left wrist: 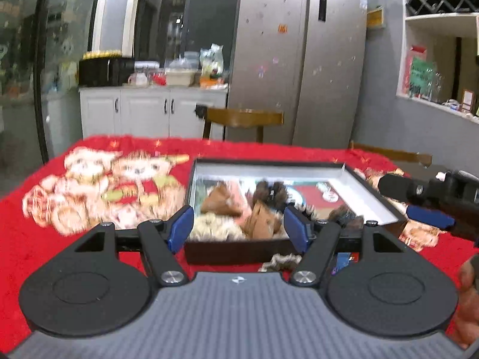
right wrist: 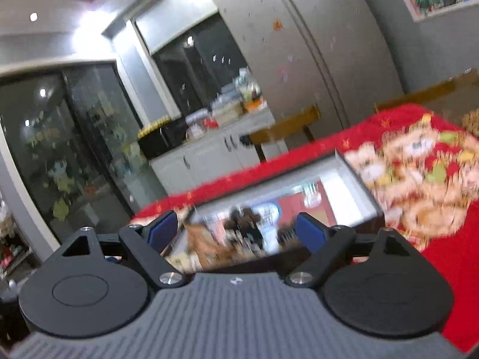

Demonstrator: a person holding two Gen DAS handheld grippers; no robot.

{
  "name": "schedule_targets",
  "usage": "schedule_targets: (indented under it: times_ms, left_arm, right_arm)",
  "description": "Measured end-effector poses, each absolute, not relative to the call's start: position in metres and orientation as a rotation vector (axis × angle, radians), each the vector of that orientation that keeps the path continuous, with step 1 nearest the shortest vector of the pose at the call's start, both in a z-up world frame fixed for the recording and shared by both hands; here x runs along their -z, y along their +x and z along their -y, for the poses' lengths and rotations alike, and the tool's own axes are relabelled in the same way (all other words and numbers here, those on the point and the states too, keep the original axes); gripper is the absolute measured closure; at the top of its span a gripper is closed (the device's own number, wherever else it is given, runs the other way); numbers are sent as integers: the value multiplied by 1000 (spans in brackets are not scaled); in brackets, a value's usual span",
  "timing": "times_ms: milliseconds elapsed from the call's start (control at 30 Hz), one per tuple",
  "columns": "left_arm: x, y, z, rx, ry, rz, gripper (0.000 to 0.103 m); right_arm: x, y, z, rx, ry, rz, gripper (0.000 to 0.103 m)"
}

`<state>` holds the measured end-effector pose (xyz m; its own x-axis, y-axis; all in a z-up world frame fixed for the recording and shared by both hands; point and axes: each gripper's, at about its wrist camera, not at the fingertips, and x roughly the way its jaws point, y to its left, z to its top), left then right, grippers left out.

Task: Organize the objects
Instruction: 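Lift both open tools out of the box toward the remaining items, then grasp the brown braided ring with left tool while right tool grasps the blue binder clip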

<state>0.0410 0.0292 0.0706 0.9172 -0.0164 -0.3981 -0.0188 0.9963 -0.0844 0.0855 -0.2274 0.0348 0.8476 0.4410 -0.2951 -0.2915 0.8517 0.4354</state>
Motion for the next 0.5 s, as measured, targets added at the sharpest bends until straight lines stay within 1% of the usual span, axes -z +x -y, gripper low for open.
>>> schedule_targets:
  times_ms: [100,133,167,333,400,467,500]
  left_arm:
    - [-56,47,-25,25,-72,-451,32]
    - [-51,48,-22,27,-59,-459,32]
    - [-46,49,-18,33,-38,-468,32]
    - [-23,62,-6,74,10,-540,32]
    - [-17,65,-6,72,3,-551,33]
    - [-13,69,-6,71,13,-564,33]
    - [-12,70,-6,74,10,-575,33]
  right_arm:
    - [-22,93,223,-422,341,-453,30]
    - [-19,95,222,-426,327,-467,38]
    - [-14,97,221,-425,313,-482,43]
    - [0,107,219,-455,308,-546,50]
    - [6,109,217,-460,303,-566,51]
    - [10,110,214,-463,288,-576,56]
    - [10,110,213,-463,283,-572,56]
